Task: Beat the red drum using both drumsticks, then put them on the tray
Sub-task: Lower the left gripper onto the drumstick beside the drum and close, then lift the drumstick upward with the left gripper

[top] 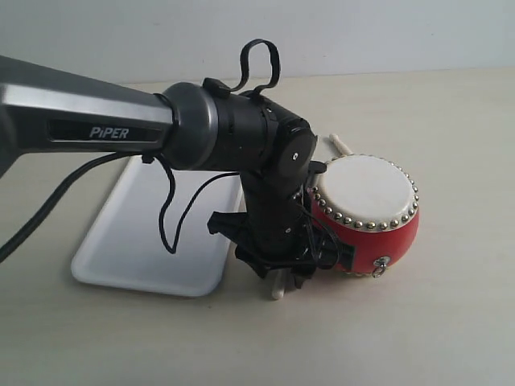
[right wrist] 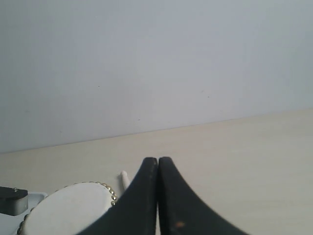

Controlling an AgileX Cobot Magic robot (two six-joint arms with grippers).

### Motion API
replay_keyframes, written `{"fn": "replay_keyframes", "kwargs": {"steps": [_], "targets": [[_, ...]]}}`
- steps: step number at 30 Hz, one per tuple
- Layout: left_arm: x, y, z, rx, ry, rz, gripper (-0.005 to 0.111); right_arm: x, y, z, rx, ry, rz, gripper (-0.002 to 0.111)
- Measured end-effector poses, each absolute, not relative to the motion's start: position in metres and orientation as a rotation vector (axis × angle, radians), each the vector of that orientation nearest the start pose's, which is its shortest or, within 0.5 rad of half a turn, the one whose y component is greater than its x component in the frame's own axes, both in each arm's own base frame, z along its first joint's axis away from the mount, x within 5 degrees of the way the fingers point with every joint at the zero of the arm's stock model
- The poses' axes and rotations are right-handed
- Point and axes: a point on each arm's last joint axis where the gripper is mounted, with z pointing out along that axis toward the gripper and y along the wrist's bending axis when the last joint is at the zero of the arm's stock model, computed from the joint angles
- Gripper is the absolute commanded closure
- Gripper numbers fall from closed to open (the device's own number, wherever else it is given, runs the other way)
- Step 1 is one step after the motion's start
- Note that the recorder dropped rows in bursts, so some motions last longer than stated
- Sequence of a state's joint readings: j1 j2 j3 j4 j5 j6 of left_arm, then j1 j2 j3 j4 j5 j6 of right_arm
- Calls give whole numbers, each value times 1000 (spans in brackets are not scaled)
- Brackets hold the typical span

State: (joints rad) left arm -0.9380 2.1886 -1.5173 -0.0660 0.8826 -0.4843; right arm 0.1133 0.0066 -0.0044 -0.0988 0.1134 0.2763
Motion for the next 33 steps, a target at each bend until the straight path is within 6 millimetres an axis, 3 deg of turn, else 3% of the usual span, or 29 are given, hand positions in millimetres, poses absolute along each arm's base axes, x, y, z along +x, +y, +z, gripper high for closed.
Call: {"fn": "replay_keyframes", "kwargs": {"steps": [10, 23, 30, 33], "targets": [[248, -347, 120, 629, 3027, -169, 73, 57, 5, 204, 61, 1602, 218, 108], [248, -347, 120, 626, 3028, -169, 106, 57, 5, 204, 61, 1602, 218, 108], [257, -339, 120, 562, 3049, -143, 107, 57, 5, 204, 61, 1602, 218, 108], [262, -333, 134, 536, 3026, -151, 107, 57, 5, 204, 61, 1602, 218, 108]]}}
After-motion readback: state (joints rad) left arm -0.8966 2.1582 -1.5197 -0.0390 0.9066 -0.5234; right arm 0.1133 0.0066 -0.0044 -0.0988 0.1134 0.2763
